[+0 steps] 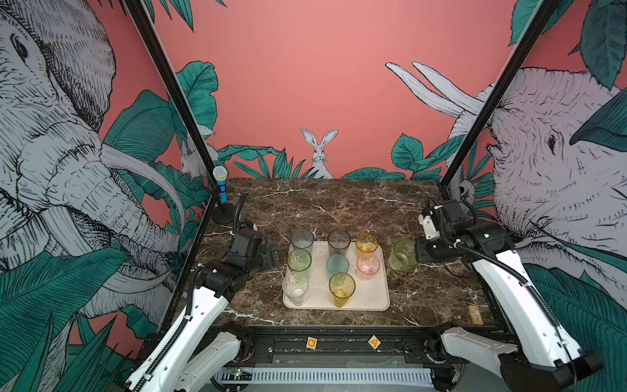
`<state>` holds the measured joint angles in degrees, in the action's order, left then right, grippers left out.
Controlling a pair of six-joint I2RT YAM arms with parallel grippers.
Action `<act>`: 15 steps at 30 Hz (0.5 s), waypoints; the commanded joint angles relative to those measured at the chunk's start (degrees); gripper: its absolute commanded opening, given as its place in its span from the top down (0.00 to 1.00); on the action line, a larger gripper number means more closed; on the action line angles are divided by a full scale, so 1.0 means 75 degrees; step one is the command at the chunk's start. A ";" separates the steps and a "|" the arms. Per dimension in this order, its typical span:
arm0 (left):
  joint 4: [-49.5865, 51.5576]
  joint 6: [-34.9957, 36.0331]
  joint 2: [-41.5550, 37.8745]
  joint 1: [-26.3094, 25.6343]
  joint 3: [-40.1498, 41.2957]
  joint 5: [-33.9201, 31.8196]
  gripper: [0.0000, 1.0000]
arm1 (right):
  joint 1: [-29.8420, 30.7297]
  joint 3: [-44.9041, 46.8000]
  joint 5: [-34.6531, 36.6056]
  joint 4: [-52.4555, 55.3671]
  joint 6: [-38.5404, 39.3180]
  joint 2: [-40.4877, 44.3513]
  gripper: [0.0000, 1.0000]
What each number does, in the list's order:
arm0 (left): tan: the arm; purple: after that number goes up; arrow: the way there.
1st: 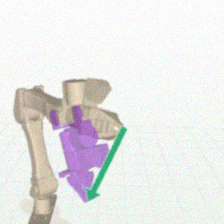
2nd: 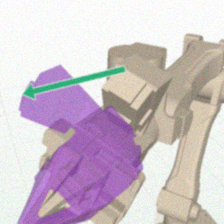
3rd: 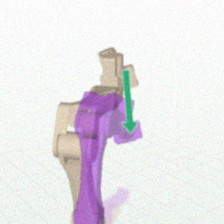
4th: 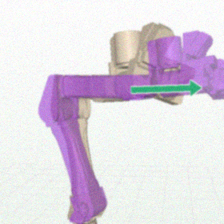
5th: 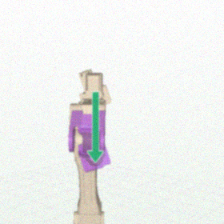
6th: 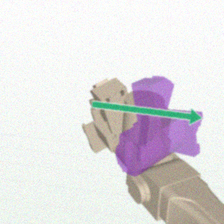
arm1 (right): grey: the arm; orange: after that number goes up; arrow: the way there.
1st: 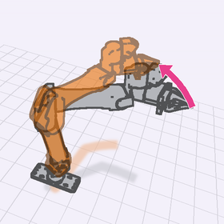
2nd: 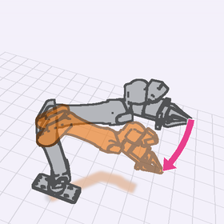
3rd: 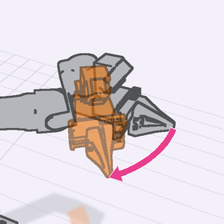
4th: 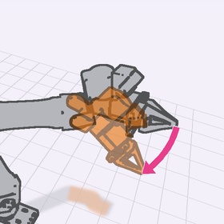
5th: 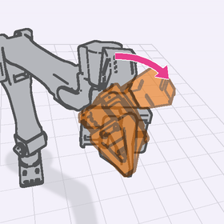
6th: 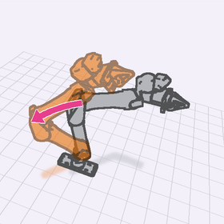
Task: Place the glasses into the tray
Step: Place the glass on the tray.
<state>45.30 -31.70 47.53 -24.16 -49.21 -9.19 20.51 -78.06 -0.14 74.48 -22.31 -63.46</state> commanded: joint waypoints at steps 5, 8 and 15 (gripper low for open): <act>0.0218 -0.0167 -0.0149 0.0057 0.0128 0.0046 0.05 | 0.0708 0.0926 0.0378 -0.0142 -0.0729 0.0524 1.00; 0.0206 -0.0179 -0.0127 0.0058 0.0115 0.0046 0.05 | 0.1049 0.1202 0.0499 -0.0272 -0.0929 0.0615 1.00; 0.0171 -0.0249 -0.0104 0.0058 0.0162 0.0053 0.05 | 0.1876 0.1817 0.0755 -0.0651 -0.1529 0.0784 1.00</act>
<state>45.95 -32.18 47.44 -24.16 -48.77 -8.78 32.77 -65.32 3.49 71.55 -30.35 -58.72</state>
